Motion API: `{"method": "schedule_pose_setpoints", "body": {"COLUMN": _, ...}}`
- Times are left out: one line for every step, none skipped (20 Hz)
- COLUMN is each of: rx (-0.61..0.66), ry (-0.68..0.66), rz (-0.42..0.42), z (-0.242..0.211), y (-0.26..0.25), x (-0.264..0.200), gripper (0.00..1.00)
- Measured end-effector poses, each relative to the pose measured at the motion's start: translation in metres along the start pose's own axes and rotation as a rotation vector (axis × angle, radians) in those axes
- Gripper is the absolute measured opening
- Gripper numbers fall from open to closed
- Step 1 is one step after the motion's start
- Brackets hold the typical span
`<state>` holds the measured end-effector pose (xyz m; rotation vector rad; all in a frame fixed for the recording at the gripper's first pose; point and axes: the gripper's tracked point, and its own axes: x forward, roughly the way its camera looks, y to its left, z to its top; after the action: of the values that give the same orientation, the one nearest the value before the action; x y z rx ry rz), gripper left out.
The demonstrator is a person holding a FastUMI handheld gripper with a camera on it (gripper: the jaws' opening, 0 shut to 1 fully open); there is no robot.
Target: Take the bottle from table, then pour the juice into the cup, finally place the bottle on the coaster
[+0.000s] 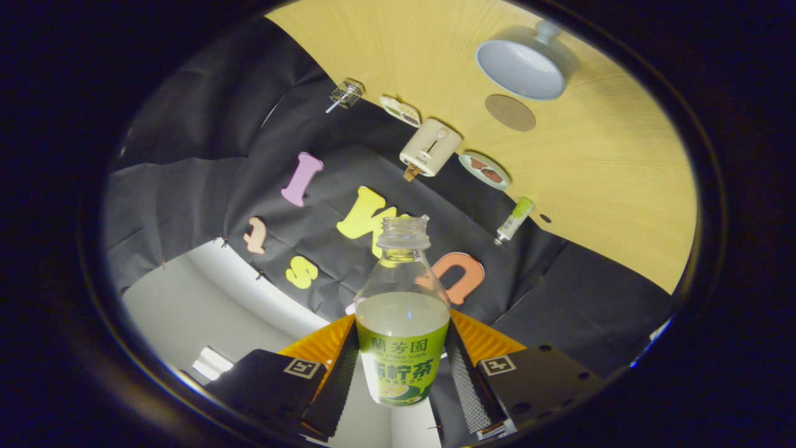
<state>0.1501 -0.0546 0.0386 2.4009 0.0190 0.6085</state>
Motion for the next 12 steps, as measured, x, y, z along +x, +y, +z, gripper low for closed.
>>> {"method": "schedule_pose_setpoints", "body": {"rx": -0.021, "ry": -0.002, "rz": -0.013, "z": 0.001, "y": -0.006, "x": 0.001, "gripper": 0.78}}
{"method": "schedule_pose_setpoints", "body": {"rx": -0.052, "ry": -0.002, "rz": -0.035, "z": 0.002, "y": -0.012, "x": 0.002, "gripper": 0.78}}
{"method": "schedule_pose_setpoints", "body": {"rx": -0.096, "ry": -0.003, "rz": -0.071, "z": 0.002, "y": -0.021, "x": 0.003, "gripper": 0.78}}
{"method": "schedule_pose_setpoints", "body": {"rx": -0.128, "ry": 0.001, "rz": -0.094, "z": 0.002, "y": -0.029, "x": 0.004, "gripper": 0.78}}
{"method": "schedule_pose_setpoints", "body": {"rx": -0.153, "ry": 0.007, "rz": -0.107, "z": 0.001, "y": -0.033, "x": 0.003, "gripper": 0.78}}
{"method": "schedule_pose_setpoints", "body": {"rx": -0.188, "ry": 0.006, "rz": -0.128, "z": 0.002, "y": -0.038, "x": 0.002, "gripper": 0.78}}
{"method": "schedule_pose_setpoints", "body": {"rx": -0.238, "ry": 0.007, "rz": -0.157, "z": 0.003, "y": -0.045, "x": 0.0, "gripper": 0.78}}
{"method": "schedule_pose_setpoints", "body": {"rx": -0.303, "ry": 0.011, "rz": -0.19, "z": 0.002, "y": -0.052, "x": -0.001, "gripper": 0.78}}
{"method": "schedule_pose_setpoints", "body": {"rx": -0.374, "ry": 0.015, "rz": -0.224, "z": 0.002, "y": -0.057, "x": -0.002, "gripper": 0.78}}
{"method": "schedule_pose_setpoints", "body": {"rx": -0.453, "ry": 0.022, "rz": -0.264, "z": 0.003, "y": -0.062, "x": -0.002, "gripper": 0.78}}
{"method": "schedule_pose_setpoints", "body": {"rx": -0.528, "ry": 0.026, "rz": -0.298, "z": 0.004, "y": -0.066, "x": -0.003, "gripper": 0.78}}
{"method": "schedule_pose_setpoints", "body": {"rx": -0.601, "ry": 0.034, "rz": -0.333, "z": 0.003, "y": -0.069, "x": -0.004, "gripper": 0.78}}
